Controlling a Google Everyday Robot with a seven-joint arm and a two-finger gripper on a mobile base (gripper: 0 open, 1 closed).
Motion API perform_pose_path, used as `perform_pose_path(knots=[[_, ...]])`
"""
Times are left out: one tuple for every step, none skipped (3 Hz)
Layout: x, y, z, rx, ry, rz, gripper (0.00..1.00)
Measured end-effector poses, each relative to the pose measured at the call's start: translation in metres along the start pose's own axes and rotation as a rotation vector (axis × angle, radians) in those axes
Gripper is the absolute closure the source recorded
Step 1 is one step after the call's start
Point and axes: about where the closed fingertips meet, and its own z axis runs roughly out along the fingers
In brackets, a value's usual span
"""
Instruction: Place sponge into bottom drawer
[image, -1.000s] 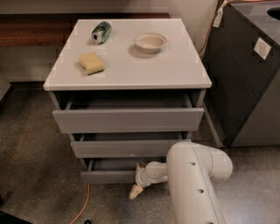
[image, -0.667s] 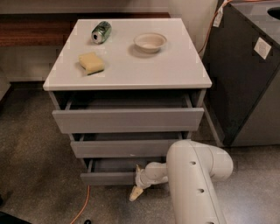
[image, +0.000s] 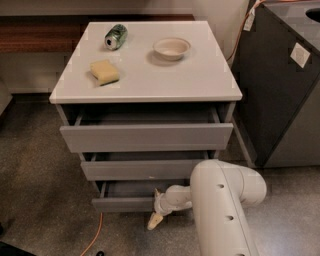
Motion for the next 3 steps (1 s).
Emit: perform_pose_path(knots=[[-0.0059,0.0140,0.0013,-0.039,-0.025,0.006,0.00],[-0.0076,0.0150,0.0003,-0.044,-0.033,0.009,0.00],[-0.0090,0.0176,0.0015,-0.056,-0.048,0.014,0.00]])
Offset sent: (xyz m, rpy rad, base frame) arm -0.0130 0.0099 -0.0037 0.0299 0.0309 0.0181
